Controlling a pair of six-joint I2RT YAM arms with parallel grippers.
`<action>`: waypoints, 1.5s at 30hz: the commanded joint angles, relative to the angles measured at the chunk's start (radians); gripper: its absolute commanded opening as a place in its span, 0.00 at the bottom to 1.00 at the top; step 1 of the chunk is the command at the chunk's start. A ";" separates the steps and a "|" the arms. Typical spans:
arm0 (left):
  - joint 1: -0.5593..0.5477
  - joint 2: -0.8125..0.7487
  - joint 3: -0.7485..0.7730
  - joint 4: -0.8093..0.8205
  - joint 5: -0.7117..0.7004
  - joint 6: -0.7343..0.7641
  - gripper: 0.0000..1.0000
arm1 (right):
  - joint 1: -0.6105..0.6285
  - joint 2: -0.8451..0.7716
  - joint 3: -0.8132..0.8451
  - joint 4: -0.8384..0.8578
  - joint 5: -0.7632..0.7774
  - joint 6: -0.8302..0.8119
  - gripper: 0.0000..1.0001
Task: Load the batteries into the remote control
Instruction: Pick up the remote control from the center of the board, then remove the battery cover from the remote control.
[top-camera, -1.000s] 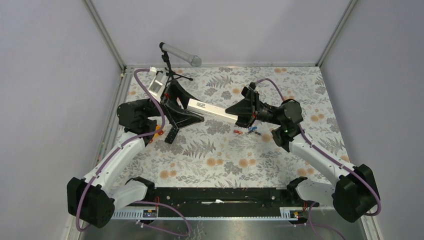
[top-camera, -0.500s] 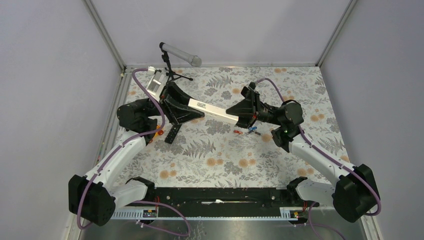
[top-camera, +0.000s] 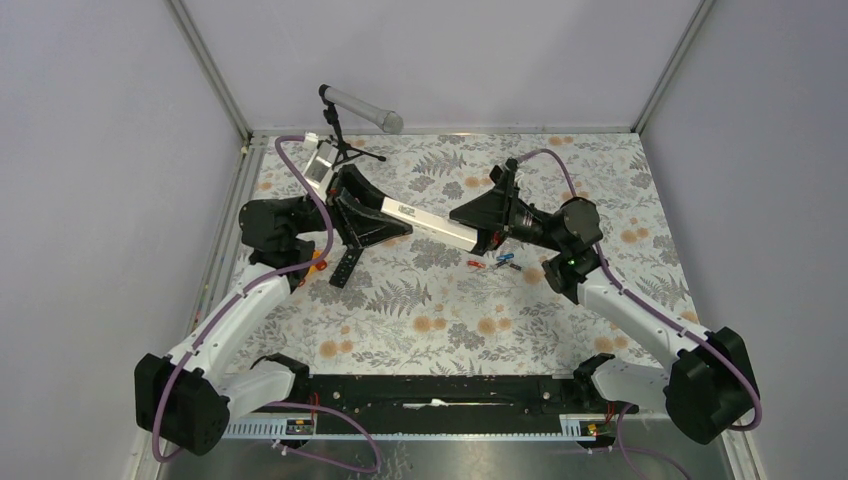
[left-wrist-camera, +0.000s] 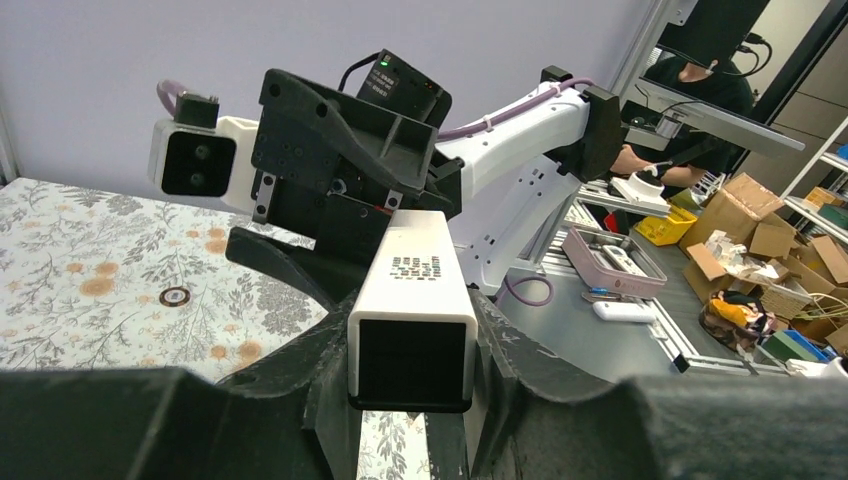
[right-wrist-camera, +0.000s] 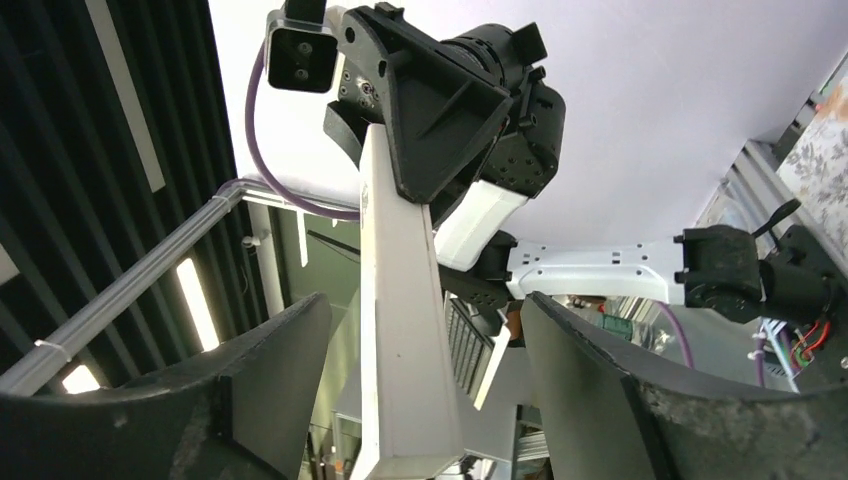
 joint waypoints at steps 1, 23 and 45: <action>-0.001 -0.035 0.022 -0.037 -0.047 0.055 0.00 | 0.015 0.014 0.053 0.106 0.043 -0.064 0.78; 0.032 -0.108 -0.030 -0.054 -0.145 0.151 0.00 | 0.042 0.036 -0.062 0.274 0.011 0.065 0.20; 0.144 -0.126 -0.066 0.066 -0.194 0.025 0.00 | -0.015 -0.010 -0.086 0.051 -0.023 -0.106 0.40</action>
